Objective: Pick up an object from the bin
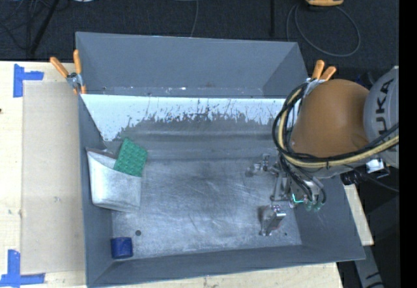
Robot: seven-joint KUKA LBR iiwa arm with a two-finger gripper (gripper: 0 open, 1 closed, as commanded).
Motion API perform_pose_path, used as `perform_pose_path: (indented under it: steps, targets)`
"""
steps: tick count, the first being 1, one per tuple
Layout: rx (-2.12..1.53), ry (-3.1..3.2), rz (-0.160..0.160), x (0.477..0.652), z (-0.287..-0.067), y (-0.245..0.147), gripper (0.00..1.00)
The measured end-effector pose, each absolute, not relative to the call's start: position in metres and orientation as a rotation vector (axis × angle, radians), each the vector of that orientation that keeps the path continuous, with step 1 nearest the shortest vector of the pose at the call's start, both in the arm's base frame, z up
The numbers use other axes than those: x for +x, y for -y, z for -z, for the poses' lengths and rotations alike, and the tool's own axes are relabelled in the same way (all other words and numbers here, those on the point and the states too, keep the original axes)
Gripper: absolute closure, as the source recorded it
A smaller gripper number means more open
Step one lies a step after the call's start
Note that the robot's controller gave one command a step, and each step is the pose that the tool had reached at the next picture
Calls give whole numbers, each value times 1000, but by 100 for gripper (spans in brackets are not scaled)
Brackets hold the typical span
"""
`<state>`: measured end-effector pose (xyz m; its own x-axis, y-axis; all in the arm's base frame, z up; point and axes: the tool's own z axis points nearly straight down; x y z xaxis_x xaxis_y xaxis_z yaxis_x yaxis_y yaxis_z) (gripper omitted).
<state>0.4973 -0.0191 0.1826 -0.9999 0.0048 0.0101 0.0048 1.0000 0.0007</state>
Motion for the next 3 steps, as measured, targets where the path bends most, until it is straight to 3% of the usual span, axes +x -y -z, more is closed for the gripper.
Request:
perform_pose_path:
  steps: [1,2,3]
  targets:
    - [-290,3120,-1,477,-116,87,0]
    - [-162,3156,0,481,-79,95,0]
    - [-156,3140,0,476,-77,95,100]
